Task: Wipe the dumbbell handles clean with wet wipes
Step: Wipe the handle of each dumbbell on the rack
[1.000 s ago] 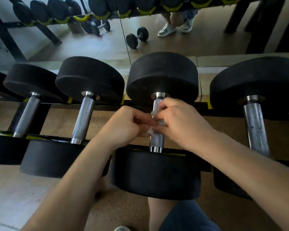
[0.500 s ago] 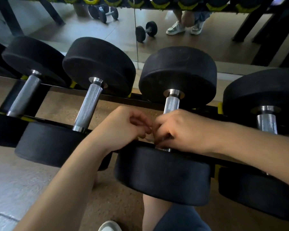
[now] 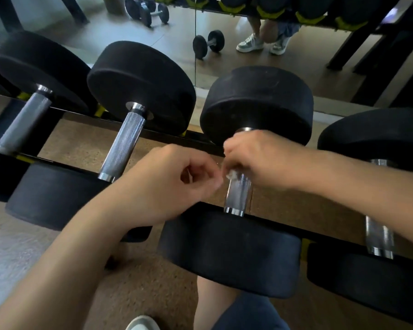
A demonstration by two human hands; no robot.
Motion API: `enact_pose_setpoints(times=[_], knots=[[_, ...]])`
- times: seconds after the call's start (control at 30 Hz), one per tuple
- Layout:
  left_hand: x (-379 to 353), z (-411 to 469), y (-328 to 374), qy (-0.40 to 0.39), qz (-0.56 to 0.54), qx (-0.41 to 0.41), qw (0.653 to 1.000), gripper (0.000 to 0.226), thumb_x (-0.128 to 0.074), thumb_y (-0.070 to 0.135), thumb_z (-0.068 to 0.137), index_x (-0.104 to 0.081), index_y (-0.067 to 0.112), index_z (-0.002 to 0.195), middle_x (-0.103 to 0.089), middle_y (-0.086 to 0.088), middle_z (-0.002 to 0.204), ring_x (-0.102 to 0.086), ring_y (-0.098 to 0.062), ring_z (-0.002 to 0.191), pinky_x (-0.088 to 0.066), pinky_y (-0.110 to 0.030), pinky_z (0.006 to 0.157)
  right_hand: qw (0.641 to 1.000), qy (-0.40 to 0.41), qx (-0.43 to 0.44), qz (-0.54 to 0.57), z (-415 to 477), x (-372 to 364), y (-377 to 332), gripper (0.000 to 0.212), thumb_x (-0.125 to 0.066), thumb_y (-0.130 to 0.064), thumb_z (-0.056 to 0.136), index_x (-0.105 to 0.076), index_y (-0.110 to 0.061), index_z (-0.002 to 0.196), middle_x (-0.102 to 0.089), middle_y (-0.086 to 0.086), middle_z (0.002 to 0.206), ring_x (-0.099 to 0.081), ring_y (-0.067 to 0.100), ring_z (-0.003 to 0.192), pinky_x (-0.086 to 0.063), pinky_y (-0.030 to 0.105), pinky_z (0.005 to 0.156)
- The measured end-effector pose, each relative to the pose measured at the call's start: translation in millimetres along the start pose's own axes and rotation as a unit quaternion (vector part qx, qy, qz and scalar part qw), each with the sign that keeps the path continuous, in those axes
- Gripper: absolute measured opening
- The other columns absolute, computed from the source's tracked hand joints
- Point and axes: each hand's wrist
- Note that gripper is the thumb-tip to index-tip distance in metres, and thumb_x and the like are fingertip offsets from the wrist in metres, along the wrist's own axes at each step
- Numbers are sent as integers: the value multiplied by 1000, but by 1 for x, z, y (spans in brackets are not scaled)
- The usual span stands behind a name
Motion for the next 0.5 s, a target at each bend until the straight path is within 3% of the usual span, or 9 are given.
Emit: enact_pose_setpoints(times=[0.07, 0.13, 0.2, 0.3, 0.37, 0.43, 0.5], knots=[[3, -13, 15, -20, -1, -27, 999, 29, -62, 61, 70, -61, 33, 74, -61, 14, 70, -56, -7, 67, -44, -20, 56, 995, -12, -27, 95, -10, 0, -6, 20, -73, -8, 78, -69, -26, 85, -52, -17, 81, -54, 2, 79, -48, 21, 71], [-4, -20, 23, -37, 44, -46, 997, 41, -62, 69, 62, -52, 31, 74, -57, 17, 76, -52, -6, 66, -40, -19, 55, 981, -54, 5, 186, -20, -2, -24, 21, -68, -7, 81, -65, -27, 82, -57, -17, 82, -54, -3, 77, -44, 12, 69], [-9, -22, 23, -28, 57, -52, 997, 46, -64, 69, 59, -49, 27, 73, -55, 14, 77, -48, -6, 64, -38, -20, 55, 989, -44, 43, 131, -16, -5, -19, 17, -70, -5, 79, -70, -20, 86, -60, -11, 84, -51, -1, 78, -43, 16, 70], [-7, -22, 19, -19, 3, -14, 1000, 47, -70, 63, 56, -55, 23, 75, -57, 5, 71, -47, -5, 56, -39, -21, 53, 997, 82, -12, 12, -3, -2, 11, 15, -73, -5, 80, -76, -15, 90, -65, -1, 81, -57, 12, 77, -51, 31, 70], [-7, -24, 18, -16, -5, -9, 1000, 46, -71, 62, 55, -56, 25, 77, -58, 7, 73, -49, -6, 59, -41, -21, 56, 996, 68, -21, 52, -8, -3, 4, 16, -74, -7, 79, -76, -18, 92, -66, -4, 81, -56, 7, 77, -51, 29, 73], [-6, -23, 18, -17, 2, -17, 1000, 47, -70, 63, 54, -56, 26, 78, -58, 9, 76, -50, -6, 63, -41, -22, 58, 997, 5, 32, 75, -16, -9, -11, 16, -74, -8, 77, -75, -18, 90, -67, -5, 82, -58, 8, 78, -46, 25, 73], [-5, -20, 16, -24, 2, -10, 1000, 50, -71, 65, 52, -56, 25, 78, -59, 7, 74, -50, -6, 61, -41, -22, 55, 997, 64, 25, 44, -14, -12, 1, 14, -65, -14, 82, -75, -17, 90, -69, -2, 79, -62, 15, 75, -51, 28, 72]])
Point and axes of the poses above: each hand's wrist, its own z-axis towards the middle knuckle, its own x-axis out of the back of the hand, y = z × x
